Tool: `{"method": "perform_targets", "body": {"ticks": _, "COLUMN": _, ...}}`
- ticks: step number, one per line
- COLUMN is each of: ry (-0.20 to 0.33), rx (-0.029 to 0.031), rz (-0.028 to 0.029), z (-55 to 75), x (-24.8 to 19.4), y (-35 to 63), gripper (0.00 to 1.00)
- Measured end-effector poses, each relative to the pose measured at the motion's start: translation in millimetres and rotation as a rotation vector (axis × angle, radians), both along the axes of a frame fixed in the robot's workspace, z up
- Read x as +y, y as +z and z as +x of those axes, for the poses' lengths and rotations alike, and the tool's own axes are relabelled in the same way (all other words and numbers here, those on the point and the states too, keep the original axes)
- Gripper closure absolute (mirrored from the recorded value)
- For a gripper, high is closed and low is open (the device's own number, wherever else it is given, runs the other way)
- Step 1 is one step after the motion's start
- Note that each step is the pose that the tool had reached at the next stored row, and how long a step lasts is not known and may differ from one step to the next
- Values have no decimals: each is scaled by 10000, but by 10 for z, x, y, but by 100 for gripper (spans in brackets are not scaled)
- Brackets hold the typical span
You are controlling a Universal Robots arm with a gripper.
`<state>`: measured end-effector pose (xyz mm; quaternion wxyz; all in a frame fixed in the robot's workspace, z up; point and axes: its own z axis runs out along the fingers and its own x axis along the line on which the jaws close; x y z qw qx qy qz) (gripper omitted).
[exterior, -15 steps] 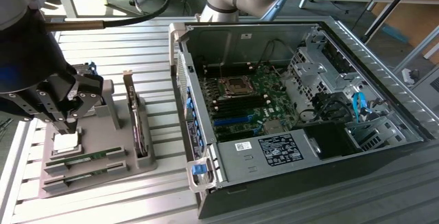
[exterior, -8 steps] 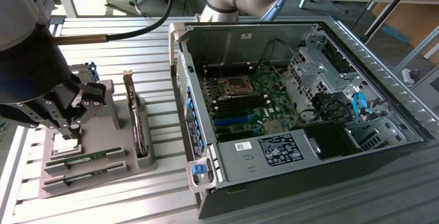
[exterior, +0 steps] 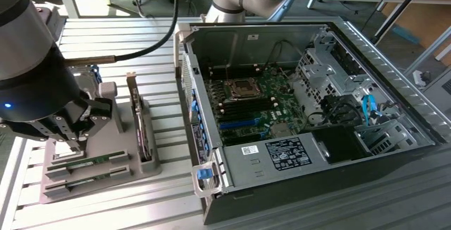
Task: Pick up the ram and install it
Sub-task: 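Pick up the ram and move it above insertion slot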
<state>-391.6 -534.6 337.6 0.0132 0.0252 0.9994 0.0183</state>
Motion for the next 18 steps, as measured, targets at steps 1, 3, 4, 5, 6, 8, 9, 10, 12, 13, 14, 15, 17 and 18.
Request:
{"method": "perform_targets", "body": {"ticks": 1, "ry": 5, "rx": 0, "rz": 0, "z": 0, "x": 0, "y": -24, "gripper": 90}}
{"method": "perform_targets", "body": {"ticks": 3, "ry": 13, "rx": 1, "rz": 0, "z": 0, "x": 0, "y": -62, "gripper": 90}}
{"method": "perform_targets", "body": {"ticks": 4, "ry": 16, "rx": 1, "rz": 1, "z": -1, "x": 0, "y": -80, "gripper": 90}}
{"method": "perform_targets", "body": {"ticks": 5, "ry": 20, "rx": 1, "rz": 0, "z": -1, "x": 0, "y": -98, "gripper": 90}}
{"method": "perform_targets", "body": {"ticks": 6, "ry": 24, "rx": 1, "rz": 1, "z": -1, "x": 0, "y": -117, "gripper": 90}}
{"method": "perform_targets", "body": {"ticks": 8, "ry": 38, "rx": 3, "rz": 0, "z": -1, "x": -1, "y": -179, "gripper": 90}}
{"method": "perform_targets", "body": {"ticks": 9, "ry": 42, "rx": 3, "rz": 0, "z": -1, "x": -2, "y": -195, "gripper": 90}}
{"method": "perform_targets", "body": {"ticks": 10, "ry": 46, "rx": 3, "rz": 0, "z": -1, "x": -3, "y": -214, "gripper": 90}}
{"method": "perform_targets", "body": {"ticks": 12, "ry": 57, "rx": 4, "rz": 0, "z": -1, "x": -4, "y": -259, "gripper": 90}}
{"method": "perform_targets", "body": {"ticks": 13, "ry": 61, "rx": 4, "rz": 0, "z": -1, "x": -4, "y": -275, "gripper": 90}}
{"method": "perform_targets", "body": {"ticks": 14, "ry": 66, "rx": 4, "rz": 0, "z": -1, "x": -5, "y": -293, "gripper": 90}}
{"method": "perform_targets", "body": {"ticks": 15, "ry": 71, "rx": 5, "rz": -1, "z": -1, "x": -5, "y": -311, "gripper": 90}}
{"method": "perform_targets", "body": {"ticks": 17, "ry": 80, "rx": 4, "rz": 0, "z": -2, "x": -6, "y": -348, "gripper": 90}}
{"method": "perform_targets", "body": {"ticks": 18, "ry": 84, "rx": 4, "rz": 0, "z": -2, "x": -7, "y": -367, "gripper": 90}}
